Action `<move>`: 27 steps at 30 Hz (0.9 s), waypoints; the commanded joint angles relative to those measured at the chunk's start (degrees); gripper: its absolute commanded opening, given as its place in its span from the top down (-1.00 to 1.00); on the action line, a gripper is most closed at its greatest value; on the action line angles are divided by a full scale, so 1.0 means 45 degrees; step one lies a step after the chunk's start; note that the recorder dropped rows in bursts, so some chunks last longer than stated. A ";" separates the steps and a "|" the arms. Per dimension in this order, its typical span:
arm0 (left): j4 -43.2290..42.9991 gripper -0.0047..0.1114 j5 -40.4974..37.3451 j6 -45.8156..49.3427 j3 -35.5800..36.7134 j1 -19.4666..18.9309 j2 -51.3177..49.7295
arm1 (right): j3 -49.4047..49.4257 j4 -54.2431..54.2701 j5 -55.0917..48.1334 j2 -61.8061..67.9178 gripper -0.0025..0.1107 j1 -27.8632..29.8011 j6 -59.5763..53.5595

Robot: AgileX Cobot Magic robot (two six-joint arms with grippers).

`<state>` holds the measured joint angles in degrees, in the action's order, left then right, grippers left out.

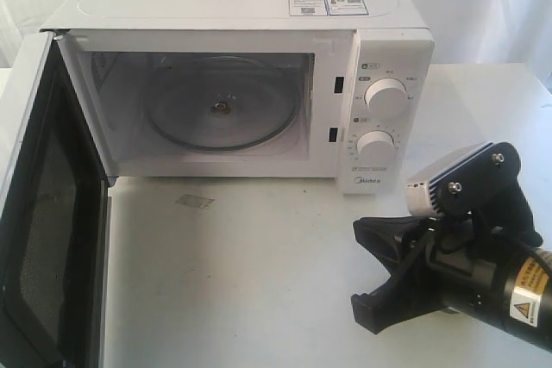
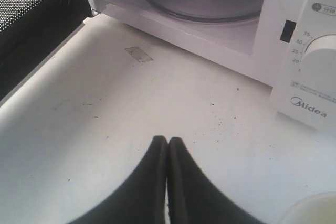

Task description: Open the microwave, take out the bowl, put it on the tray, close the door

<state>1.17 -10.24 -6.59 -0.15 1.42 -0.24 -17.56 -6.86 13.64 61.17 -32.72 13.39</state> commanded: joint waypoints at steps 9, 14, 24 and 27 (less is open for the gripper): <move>0.1795 0.92 0.0813 -0.2534 -0.2197 -0.0008 -0.0797 | 0.0219 -0.0134 0.0414 -0.0086 0.96 -0.0073 -0.0043; 0.1795 0.92 -0.5745 -0.0913 -0.5779 -0.0008 -0.3938 | 0.0219 -0.0134 0.0439 -0.0086 0.96 -0.0073 -0.0043; 0.2271 0.92 -0.7027 0.0370 -0.7236 -0.0008 -0.5646 | 0.0219 -0.0134 0.0332 -0.0086 0.96 -0.0073 -0.0012; 0.2207 0.92 -0.6869 0.0819 -0.7236 -0.0008 -0.5999 | 0.0219 -0.0134 0.0332 -0.0086 0.96 -0.0073 -0.0012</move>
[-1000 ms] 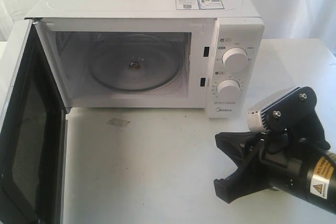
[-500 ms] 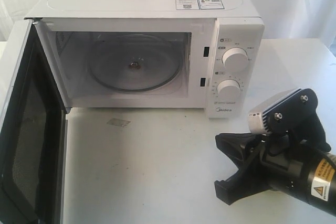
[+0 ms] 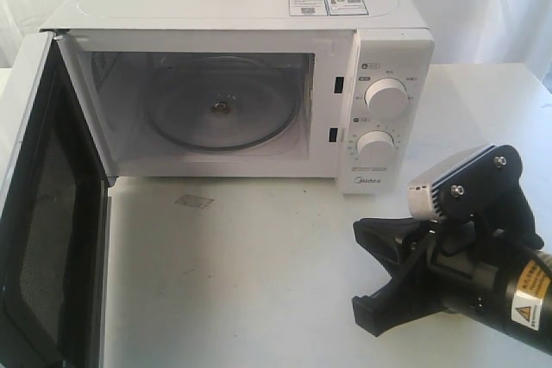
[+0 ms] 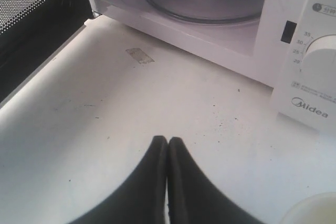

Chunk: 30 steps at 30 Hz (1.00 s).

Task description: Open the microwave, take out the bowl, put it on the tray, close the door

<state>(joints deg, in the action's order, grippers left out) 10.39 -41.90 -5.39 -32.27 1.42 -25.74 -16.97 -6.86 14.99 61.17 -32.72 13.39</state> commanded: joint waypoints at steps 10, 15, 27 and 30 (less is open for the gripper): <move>0.0973 0.92 0.0463 0.3003 -0.0546 -0.0008 -0.3114 | 0.0088 -0.0134 0.0030 -0.0086 0.96 -0.0073 -0.0012; 0.3462 0.92 -0.0510 0.6887 -0.1589 -0.0008 -0.4473 | 0.0088 -0.0134 0.0007 -0.0086 0.96 -0.0073 -0.0012; 0.8049 0.92 0.0091 1.1285 -0.3073 0.0017 -0.7604 | 0.0088 -0.0134 -0.0025 -0.0086 0.96 -0.0073 -0.0012; 0.9049 0.92 0.0380 1.2416 -0.3531 0.0409 -0.8389 | 0.0088 -0.0134 -0.0025 -0.0086 0.96 -0.0073 -0.0012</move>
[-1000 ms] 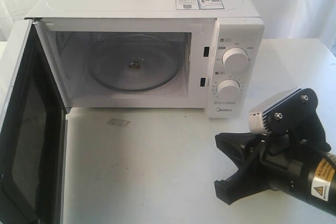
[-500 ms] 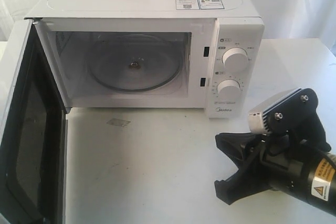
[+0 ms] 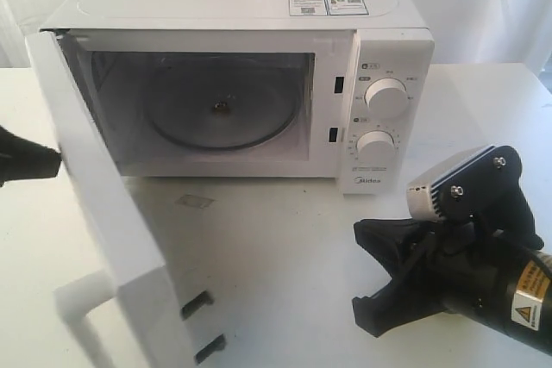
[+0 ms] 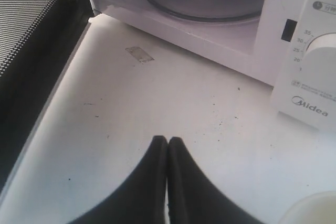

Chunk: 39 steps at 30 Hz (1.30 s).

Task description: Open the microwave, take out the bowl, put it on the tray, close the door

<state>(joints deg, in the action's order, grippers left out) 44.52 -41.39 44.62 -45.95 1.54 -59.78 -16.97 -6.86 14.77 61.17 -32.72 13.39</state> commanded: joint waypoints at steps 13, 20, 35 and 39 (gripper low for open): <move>0.1543 0.92 0.3371 0.1641 -0.2315 0.3231 -0.3109 | 0.0088 -0.0134 -0.0210 -0.0086 0.96 -0.0073 -0.0012; 0.1634 0.92 0.3665 0.1749 -0.3051 0.3393 -0.3734 | 0.0088 -0.0134 -0.0204 -0.0086 0.96 -0.0073 -0.0147; 0.1579 0.92 0.2883 0.1364 -0.3138 0.3393 -0.3689 | 0.0088 -0.0156 0.0158 -0.0086 0.96 -0.0073 -0.0250; 0.1275 0.92 0.2688 0.0618 -0.3114 0.3369 -0.3270 | 0.0088 -0.0156 0.0186 -0.0086 0.96 -0.0073 -0.0250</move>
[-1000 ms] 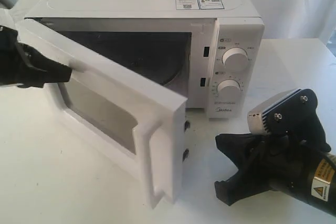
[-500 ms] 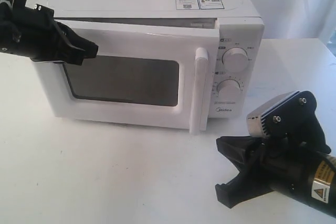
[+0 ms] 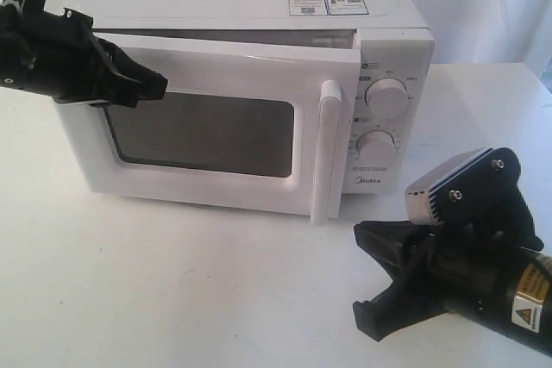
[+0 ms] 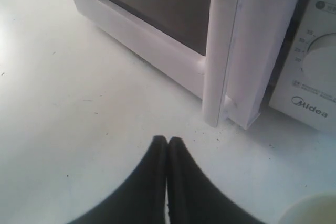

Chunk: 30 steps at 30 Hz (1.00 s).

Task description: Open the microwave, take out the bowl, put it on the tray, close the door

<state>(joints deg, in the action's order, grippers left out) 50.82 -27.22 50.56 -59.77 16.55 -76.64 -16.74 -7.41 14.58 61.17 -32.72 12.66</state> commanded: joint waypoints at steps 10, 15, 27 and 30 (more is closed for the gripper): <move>-0.0064 0.92 0.0149 -0.1274 0.2097 0.0033 0.3375 | 0.0038 -0.0071 0.0908 -0.0086 0.96 -0.1385 0.0207; 0.0701 0.92 0.0535 -0.1153 0.4210 0.0033 0.5505 | 0.0038 -0.0133 0.2284 -0.0086 0.96 -0.2964 0.0681; 0.1853 0.92 0.0483 -0.1184 0.6823 0.0033 1.0237 | -0.0010 0.1875 0.8265 0.2252 0.96 -0.4202 -0.0487; 0.1853 0.92 0.0370 -0.1184 0.7054 0.0033 1.0922 | -0.0413 0.3363 0.9644 0.3352 0.96 -0.4202 -0.1542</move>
<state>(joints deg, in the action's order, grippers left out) 57.27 -24.67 45.31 -29.11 16.55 -30.02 -17.03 1.61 50.79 72.71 -51.52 10.43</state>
